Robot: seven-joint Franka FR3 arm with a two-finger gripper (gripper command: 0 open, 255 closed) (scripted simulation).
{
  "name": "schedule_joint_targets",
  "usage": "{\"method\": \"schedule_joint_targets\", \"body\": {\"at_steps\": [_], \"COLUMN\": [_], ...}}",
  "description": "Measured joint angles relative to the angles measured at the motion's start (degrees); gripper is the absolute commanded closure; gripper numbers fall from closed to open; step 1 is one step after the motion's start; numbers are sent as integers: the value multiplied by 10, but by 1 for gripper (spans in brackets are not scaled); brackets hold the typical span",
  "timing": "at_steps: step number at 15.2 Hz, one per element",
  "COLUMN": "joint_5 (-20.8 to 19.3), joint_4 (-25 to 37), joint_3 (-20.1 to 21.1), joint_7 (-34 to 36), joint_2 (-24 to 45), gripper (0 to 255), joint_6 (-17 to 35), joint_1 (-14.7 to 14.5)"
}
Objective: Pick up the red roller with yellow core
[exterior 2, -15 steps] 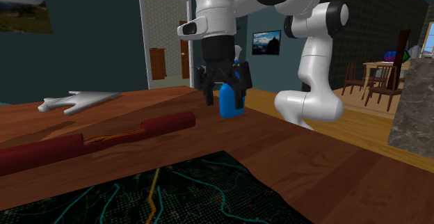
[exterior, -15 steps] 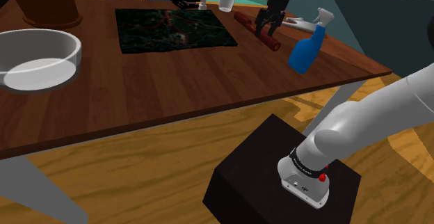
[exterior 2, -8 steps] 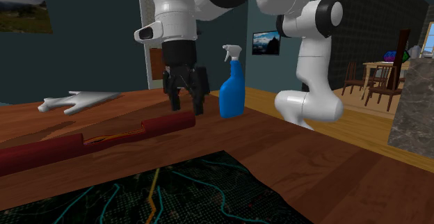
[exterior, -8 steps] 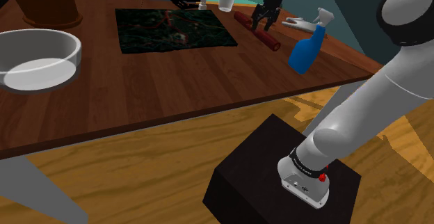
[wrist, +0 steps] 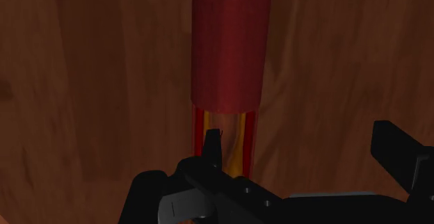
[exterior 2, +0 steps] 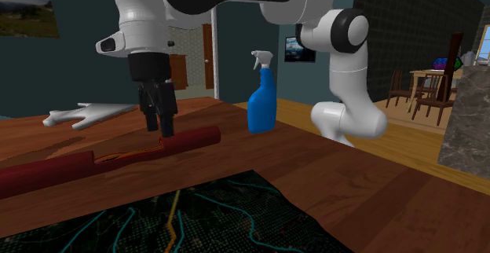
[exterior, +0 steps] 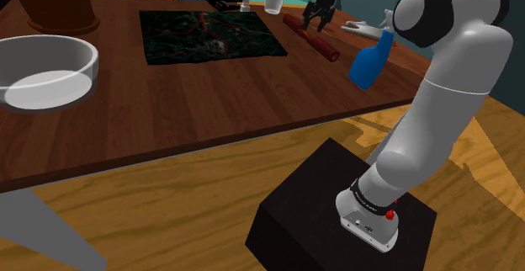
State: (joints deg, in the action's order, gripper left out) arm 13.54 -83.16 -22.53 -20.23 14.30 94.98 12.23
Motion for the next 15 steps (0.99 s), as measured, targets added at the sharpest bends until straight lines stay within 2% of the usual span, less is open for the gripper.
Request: {"method": "schedule_joint_targets", "body": {"at_steps": [2, 5, 6, 13, 14, 15], "joint_5": [18, 50, 55, 55, 54, 54], "joint_4": [46, 163, 176, 118, 114, 112], "joint_3": [-3, -3, -2, -2, -2, -2], "joint_7": [-6, -14, -15, -25, -25, -25], "joint_2": [40, 123, 135, 130, 129, 128], "gripper": [0, 0, 0, 0, 255, 255], "joint_6": [-9, -46, -48, 4, 7, 9], "joint_1": [17, 56, 61, 53, 52, 51]}}
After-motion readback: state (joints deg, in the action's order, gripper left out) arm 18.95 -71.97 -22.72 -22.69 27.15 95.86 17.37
